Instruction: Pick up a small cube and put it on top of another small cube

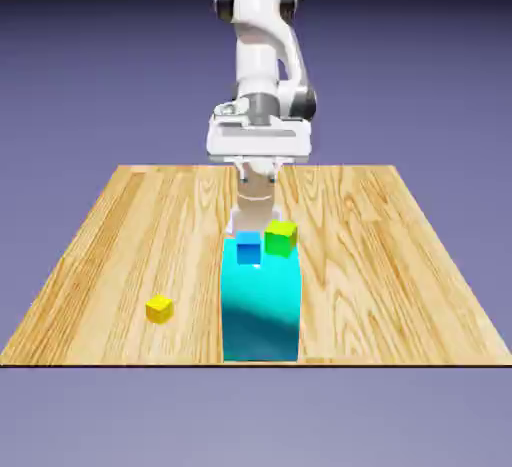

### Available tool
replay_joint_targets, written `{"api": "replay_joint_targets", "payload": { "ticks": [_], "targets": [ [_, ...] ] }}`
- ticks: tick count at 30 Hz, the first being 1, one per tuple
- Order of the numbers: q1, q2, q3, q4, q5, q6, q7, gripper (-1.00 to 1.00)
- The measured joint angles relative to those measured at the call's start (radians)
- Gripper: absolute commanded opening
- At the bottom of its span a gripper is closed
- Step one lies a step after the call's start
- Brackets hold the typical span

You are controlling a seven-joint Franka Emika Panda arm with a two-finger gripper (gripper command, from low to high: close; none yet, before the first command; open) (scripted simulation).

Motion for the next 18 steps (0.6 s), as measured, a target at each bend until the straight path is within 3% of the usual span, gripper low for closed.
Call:
{"api": "replay_joint_targets", "payload": {
  "ticks": [18],
  "targets": [
    [-0.465,0.619,0.071,0.221,-0.362,-0.263,-0.777,0.00]
  ]
}}
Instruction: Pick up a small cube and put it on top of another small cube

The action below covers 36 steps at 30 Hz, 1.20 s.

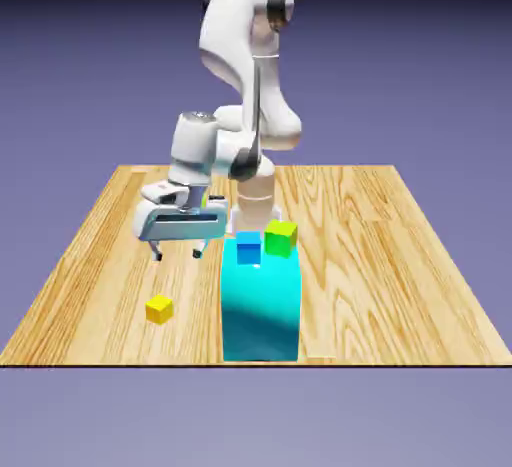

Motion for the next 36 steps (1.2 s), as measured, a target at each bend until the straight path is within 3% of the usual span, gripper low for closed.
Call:
{"api": "replay_joint_targets", "payload": {
  "ticks": [5,12,13,21,30,36],
  "targets": [
    [-0.119,0.176,0.023,0.059,-0.104,-0.071,-0.217,0.00],
    [-0.085,0.382,-0.049,0.084,-0.241,0.081,-0.123,0.00],
    [-0.077,0.405,-0.061,0.090,-0.256,0.098,-0.111,-1.00],
    [-0.129,0.195,0.050,0.045,-0.126,-0.072,-0.205,-1.00],
    [0.105,-0.013,0.182,0.274,-0.119,-0.460,0.054,-1.00],
    [0.262,-0.090,0.120,0.305,0.036,-0.636,0.314,-1.00]
  ]
}}
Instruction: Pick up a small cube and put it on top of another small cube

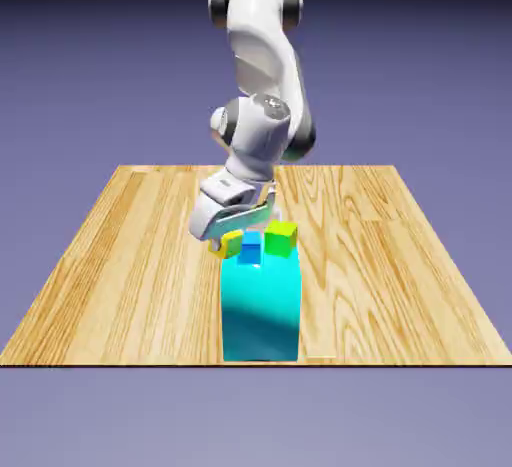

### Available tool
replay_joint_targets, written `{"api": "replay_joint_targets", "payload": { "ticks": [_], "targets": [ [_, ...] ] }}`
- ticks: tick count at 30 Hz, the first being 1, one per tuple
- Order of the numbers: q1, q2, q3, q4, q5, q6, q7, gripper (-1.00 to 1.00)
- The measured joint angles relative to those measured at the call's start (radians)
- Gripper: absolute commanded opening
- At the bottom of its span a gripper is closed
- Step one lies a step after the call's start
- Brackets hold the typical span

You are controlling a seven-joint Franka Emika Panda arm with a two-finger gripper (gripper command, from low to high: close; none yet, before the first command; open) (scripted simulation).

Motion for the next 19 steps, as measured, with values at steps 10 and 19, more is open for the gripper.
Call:
{"api": "replay_joint_targets", "payload": {
  "ticks": [10,19],
  "targets": [
    [0.243,-0.136,-0.101,0.045,0.275,-0.282,0.434,-1.00],
    [0.247,-0.111,-0.105,-0.101,0.294,-0.109,0.460,1.00]
  ]
}}
